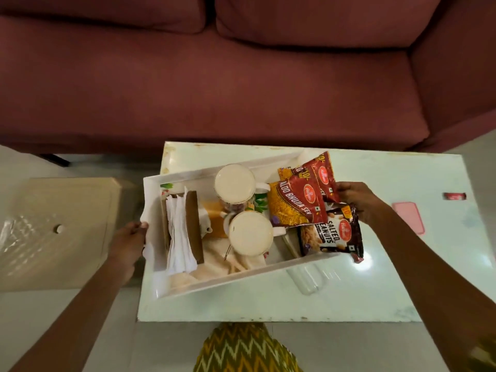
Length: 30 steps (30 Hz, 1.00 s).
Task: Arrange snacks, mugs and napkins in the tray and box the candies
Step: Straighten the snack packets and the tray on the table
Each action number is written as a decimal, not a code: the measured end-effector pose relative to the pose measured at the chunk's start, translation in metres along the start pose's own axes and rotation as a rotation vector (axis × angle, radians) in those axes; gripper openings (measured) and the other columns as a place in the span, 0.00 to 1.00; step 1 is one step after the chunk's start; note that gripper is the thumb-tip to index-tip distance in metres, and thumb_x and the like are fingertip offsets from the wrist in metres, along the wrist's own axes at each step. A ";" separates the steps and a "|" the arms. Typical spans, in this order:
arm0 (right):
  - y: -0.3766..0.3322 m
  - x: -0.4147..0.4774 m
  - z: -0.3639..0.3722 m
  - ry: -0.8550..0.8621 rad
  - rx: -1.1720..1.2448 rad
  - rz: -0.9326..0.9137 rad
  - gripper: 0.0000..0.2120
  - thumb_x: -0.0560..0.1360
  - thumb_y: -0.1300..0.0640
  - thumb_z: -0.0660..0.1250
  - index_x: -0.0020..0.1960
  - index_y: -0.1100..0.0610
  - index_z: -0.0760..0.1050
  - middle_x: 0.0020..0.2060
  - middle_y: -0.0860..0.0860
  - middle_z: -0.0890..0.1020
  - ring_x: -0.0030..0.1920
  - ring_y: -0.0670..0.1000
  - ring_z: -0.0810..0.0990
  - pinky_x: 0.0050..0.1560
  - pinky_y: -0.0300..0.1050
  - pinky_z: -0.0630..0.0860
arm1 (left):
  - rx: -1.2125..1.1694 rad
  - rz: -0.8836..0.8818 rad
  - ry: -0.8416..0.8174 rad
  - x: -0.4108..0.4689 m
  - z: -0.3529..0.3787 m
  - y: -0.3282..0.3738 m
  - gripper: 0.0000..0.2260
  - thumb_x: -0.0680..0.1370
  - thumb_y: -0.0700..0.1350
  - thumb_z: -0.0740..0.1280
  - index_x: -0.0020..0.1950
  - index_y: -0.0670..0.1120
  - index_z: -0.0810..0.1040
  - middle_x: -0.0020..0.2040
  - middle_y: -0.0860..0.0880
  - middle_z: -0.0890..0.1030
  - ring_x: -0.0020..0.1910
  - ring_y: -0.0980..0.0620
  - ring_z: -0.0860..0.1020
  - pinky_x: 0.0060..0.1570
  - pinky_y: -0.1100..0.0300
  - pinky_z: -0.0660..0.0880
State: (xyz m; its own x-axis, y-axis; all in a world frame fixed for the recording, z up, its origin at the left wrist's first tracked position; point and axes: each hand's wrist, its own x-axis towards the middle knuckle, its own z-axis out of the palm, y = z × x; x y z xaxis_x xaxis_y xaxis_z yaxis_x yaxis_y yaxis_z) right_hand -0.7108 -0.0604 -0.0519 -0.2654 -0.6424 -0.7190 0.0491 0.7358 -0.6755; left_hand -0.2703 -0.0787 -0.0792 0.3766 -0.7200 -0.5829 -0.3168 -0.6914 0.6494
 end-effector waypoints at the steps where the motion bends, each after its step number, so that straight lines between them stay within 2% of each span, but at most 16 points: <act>1: 0.004 -0.014 -0.004 0.005 0.029 -0.001 0.07 0.71 0.71 0.65 0.45 0.63 0.78 0.26 0.50 0.84 0.26 0.49 0.83 0.27 0.40 0.80 | 0.016 0.012 -0.011 -0.008 -0.003 0.003 0.09 0.79 0.45 0.60 0.55 0.43 0.76 0.37 0.46 0.74 0.33 0.51 0.70 0.32 0.59 0.68; 9: 0.032 -0.107 -0.049 0.053 0.210 -0.032 0.10 0.71 0.76 0.58 0.42 0.65 0.75 0.22 0.52 0.82 0.21 0.49 0.80 0.21 0.37 0.76 | 0.051 0.161 -0.126 -0.074 -0.011 0.036 0.07 0.78 0.41 0.62 0.50 0.40 0.77 0.34 0.47 0.74 0.31 0.50 0.70 0.32 0.60 0.68; 11: 0.039 -0.122 -0.064 0.075 0.231 -0.031 0.11 0.71 0.76 0.58 0.42 0.65 0.75 0.22 0.52 0.82 0.21 0.50 0.80 0.21 0.37 0.76 | 0.066 0.175 -0.142 -0.087 -0.005 0.043 0.07 0.78 0.42 0.62 0.51 0.40 0.78 0.36 0.46 0.75 0.33 0.50 0.71 0.33 0.59 0.69; 14: 0.052 -0.132 -0.090 0.108 0.254 -0.008 0.10 0.70 0.76 0.60 0.43 0.65 0.76 0.23 0.53 0.82 0.22 0.51 0.80 0.23 0.38 0.77 | 0.114 0.179 -0.170 -0.099 0.013 0.049 0.10 0.78 0.43 0.62 0.55 0.40 0.77 0.46 0.42 0.77 0.39 0.48 0.72 0.42 0.53 0.71; 16: 0.060 -0.131 -0.110 0.135 0.255 0.015 0.09 0.70 0.75 0.61 0.44 0.65 0.76 0.24 0.53 0.83 0.23 0.52 0.81 0.24 0.40 0.78 | 0.132 0.179 -0.185 -0.106 0.030 0.051 0.11 0.78 0.43 0.62 0.56 0.39 0.77 0.47 0.42 0.76 0.41 0.47 0.72 0.44 0.52 0.71; 21: 0.080 -0.113 -0.164 0.193 0.236 0.069 0.10 0.69 0.76 0.62 0.43 0.65 0.77 0.25 0.54 0.83 0.24 0.53 0.81 0.25 0.42 0.80 | 0.131 0.154 -0.191 -0.120 0.082 0.050 0.10 0.77 0.43 0.64 0.55 0.38 0.78 0.37 0.45 0.75 0.34 0.49 0.71 0.40 0.56 0.72; 26: 0.092 -0.076 -0.215 0.209 0.216 0.120 0.10 0.69 0.75 0.63 0.41 0.63 0.79 0.28 0.56 0.84 0.25 0.53 0.82 0.27 0.45 0.81 | 0.131 0.130 -0.156 -0.134 0.143 0.051 0.09 0.77 0.42 0.64 0.52 0.39 0.79 0.33 0.45 0.74 0.32 0.49 0.71 0.38 0.58 0.71; 30: 0.089 -0.045 -0.243 0.207 0.209 0.111 0.11 0.69 0.75 0.64 0.37 0.61 0.79 0.25 0.51 0.83 0.24 0.51 0.82 0.22 0.41 0.78 | 0.123 0.099 -0.123 -0.132 0.187 0.048 0.08 0.77 0.41 0.63 0.51 0.38 0.80 0.31 0.45 0.72 0.30 0.49 0.69 0.35 0.59 0.69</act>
State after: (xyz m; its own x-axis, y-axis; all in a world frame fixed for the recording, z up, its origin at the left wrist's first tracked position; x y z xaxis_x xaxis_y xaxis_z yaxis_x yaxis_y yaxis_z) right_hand -0.9285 0.0857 -0.0398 -0.4370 -0.4877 -0.7558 0.2799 0.7248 -0.6295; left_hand -0.4982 -0.0283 -0.0628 0.2319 -0.7812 -0.5796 -0.4534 -0.6139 0.6462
